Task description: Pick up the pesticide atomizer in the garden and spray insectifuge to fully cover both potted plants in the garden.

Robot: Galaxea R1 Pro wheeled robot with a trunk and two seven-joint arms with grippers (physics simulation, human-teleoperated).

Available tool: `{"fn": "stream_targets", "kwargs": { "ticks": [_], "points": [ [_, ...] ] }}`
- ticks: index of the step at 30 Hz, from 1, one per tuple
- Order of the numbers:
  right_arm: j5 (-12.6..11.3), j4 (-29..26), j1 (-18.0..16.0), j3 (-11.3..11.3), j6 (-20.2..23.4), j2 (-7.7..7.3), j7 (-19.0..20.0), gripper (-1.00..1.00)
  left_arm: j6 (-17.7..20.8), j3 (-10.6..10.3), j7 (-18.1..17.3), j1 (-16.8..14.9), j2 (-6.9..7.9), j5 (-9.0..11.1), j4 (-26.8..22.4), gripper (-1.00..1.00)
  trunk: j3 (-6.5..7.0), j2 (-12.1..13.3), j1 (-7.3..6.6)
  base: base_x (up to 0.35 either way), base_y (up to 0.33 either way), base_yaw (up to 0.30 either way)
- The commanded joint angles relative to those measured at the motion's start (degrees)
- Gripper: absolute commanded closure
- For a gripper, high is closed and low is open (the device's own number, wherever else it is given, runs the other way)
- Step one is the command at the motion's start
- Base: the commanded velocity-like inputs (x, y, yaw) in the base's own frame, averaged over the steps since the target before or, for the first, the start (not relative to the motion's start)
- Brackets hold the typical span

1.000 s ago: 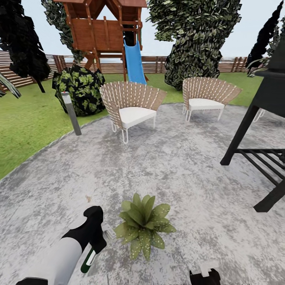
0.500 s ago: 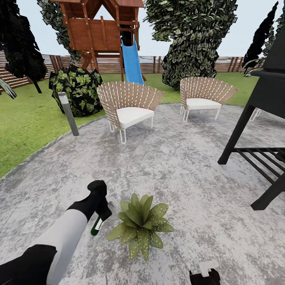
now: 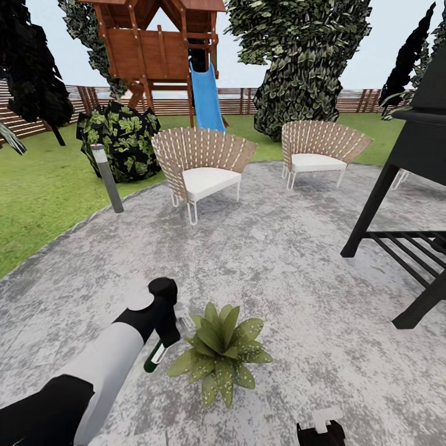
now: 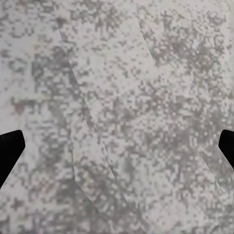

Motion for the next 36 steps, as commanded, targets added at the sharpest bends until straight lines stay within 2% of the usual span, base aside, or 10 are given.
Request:
{"fn": "stream_targets", "kwargs": {
  "ticks": [1,9,13,22,32,36],
  "points": [
    [-0.3,0.0,0.0,0.5,-0.1,0.0,-0.2,-1.0,0.6,-0.1,-0.6,-0.1,-0.09,-0.4,-0.1,1.0,-0.05,0.0,-0.01,0.0,0.0,0.0],
    [-0.3,0.0,0.0,0.5,-0.1,0.0,-0.2,-1.0,0.7,-0.1,-0.9,-1.6,-2.24,-0.4,-1.2,1.0,-0.05,0.0,-0.01,0.0,0.0,0.0],
    [-0.3,0.0,0.0,0.5,-0.1,0.0,-0.2,-1.0,0.8,-0.2,-0.9,-1.6,-2.03,-0.6,-1.1,1.0,-0.05,0.0,-0.01,0.0,0.0,-0.105],
    [-0.3,0.0,0.0,0.6,-0.1,0.0,-0.2,-1.0,0.8,-0.2,-0.9,-1.1,-1.92,-0.7,-1.0,1.0,-0.05,0.0,-0.01,0.002,0.001,-0.268],
    [-0.3,0.0,0.0,0.6,-0.1,0.0,-0.2,-1.0,0.7,-0.4,-0.9,-0.9,-1.84,-0.7,-0.8,1.0,-0.05,0.0,-0.01,0.079,0.062,-0.027],
    [-0.3,0.0,0.0,0.6,-0.1,0.0,-0.2,-1.0,0.7,-0.3,-0.7,-0.7,-1.64,-0.7,-0.7,1.0,-0.05,0.0,-0.01,0.001,0.001,-0.231]
  ]
}}
